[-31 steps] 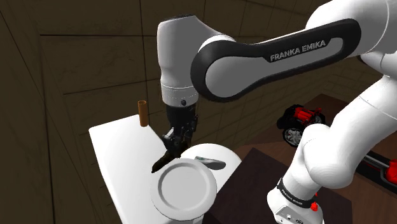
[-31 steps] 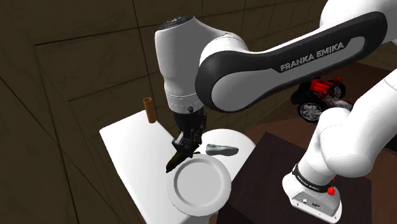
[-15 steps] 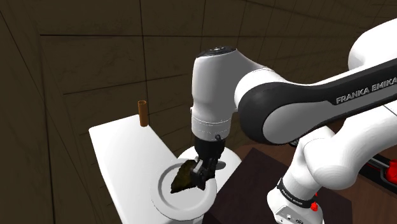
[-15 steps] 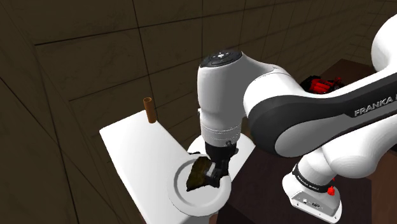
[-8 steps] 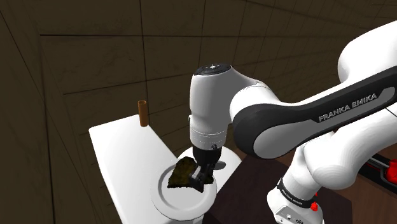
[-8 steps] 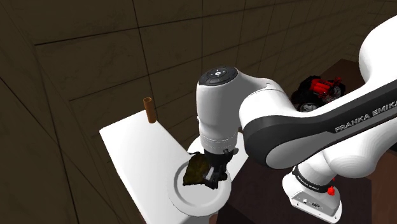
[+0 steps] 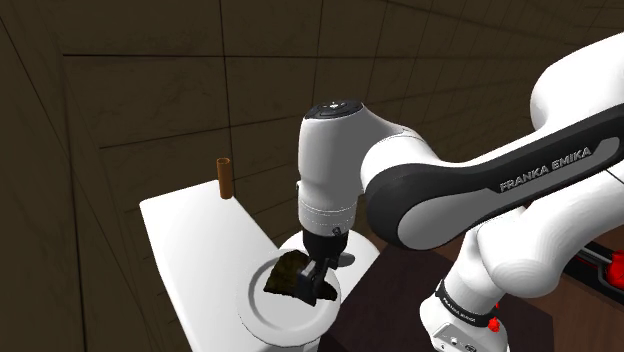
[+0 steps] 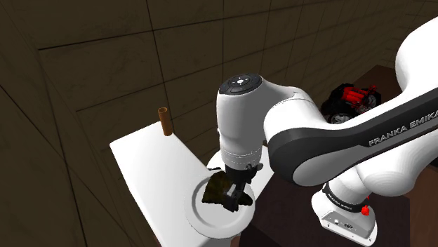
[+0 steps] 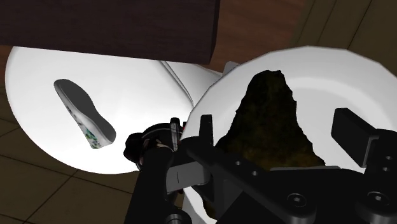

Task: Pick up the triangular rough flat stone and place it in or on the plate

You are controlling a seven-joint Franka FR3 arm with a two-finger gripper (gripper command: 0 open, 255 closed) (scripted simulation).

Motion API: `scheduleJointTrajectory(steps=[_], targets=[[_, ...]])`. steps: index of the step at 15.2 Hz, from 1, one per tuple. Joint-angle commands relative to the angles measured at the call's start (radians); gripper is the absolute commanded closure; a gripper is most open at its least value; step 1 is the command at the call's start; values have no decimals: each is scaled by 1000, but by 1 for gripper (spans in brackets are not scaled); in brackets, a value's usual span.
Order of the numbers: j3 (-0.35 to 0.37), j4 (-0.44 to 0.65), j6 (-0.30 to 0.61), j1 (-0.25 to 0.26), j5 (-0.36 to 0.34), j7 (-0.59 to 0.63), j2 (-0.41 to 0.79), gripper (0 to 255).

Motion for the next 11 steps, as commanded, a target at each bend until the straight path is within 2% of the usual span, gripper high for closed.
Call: scheduleJointTrajectory(steps=[1,3,7,11], targets=[[0,0,0,0,0,0,0,0],[0,0,0,0,0,0,0,0],[-30,103,-136,-5,-14,-1,-34,0],[-30,103,-136,-4,-14,-1,-34,0]])
